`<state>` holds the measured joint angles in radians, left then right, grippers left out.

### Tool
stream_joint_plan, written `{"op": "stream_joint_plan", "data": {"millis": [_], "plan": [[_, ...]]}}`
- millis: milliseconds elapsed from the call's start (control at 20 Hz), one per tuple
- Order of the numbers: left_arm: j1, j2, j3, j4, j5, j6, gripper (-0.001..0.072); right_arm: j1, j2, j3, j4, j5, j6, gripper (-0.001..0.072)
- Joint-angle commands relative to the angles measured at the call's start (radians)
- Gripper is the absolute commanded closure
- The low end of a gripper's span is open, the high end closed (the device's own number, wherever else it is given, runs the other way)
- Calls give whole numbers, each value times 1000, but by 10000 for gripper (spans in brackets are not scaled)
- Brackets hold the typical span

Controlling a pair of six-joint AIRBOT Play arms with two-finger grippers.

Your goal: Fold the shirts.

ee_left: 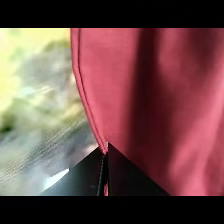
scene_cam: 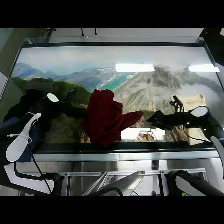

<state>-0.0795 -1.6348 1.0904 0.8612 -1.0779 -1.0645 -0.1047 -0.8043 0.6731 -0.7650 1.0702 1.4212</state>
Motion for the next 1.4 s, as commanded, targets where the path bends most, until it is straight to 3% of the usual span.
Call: {"op": "stream_joint_plan", "data": {"millis": [0, 150, 350, 450, 500, 550, 600, 650, 700, 1000, 1350], "plan": [[-1, 0, 92, -21, -95, -13, 697, 130, -116, -16, 11, -175, 1, 197], [-1, 0, 156, -15, -128, -38, 698, 223, -253, -15, 79, -307, -30, 197], [2, 0, 210, -15, -152, -45, 697, 261, -357, 12, 323, -386, -237, 241], [9, 0, 219, -16, -154, -47, 698, 261, -385, 41, 391, -416, -285, 241], [9, 1, 219, -16, -153, -53, 697, 261, -394, 58, 414, -428, -303, 290], [14, 0, 219, -15, -154, -58, 698, 261, -399, 74, 432, -431, -331, 488], [24, 3, 219, -16, -154, -68, 697, 261, -400, 93, 446, -430, -365, 615], [31, 11, 219, -16, -153, -74, 698, 261, -395, 113, 446, -425, -383, 632], [42, 27, 219, -15, -151, -74, 698, 257, -382, 139, 445, -406, -406, 693], [174, 288, 219, -16, -161, -88, 698, 150, -136, 349, 429, -232, -430, 693], [269, 792, 252, -24, -173, -88, 698, 51, 182, 643, 375, -111, -427, 693]]}}
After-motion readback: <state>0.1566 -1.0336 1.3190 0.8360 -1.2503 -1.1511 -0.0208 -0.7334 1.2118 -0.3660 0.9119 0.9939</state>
